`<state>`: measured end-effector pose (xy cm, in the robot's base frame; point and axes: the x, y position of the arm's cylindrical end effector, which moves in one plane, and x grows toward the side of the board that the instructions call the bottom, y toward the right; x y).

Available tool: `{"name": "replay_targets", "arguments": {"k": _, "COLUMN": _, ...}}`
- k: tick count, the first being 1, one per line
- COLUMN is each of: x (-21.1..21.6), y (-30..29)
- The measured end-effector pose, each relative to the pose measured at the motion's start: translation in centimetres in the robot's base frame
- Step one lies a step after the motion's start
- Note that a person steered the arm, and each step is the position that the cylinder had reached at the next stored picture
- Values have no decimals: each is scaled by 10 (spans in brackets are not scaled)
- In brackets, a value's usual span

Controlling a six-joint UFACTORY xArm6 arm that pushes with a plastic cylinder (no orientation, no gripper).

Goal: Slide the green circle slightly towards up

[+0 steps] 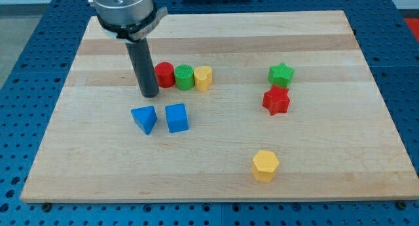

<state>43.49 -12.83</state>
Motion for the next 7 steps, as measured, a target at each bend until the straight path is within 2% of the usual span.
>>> {"name": "replay_targets", "arguments": {"k": 1, "x": 15, "y": 4}}
{"name": "replay_targets", "arguments": {"k": 4, "x": -2, "y": 47}}
{"name": "replay_targets", "arguments": {"k": 7, "x": -14, "y": 49}}
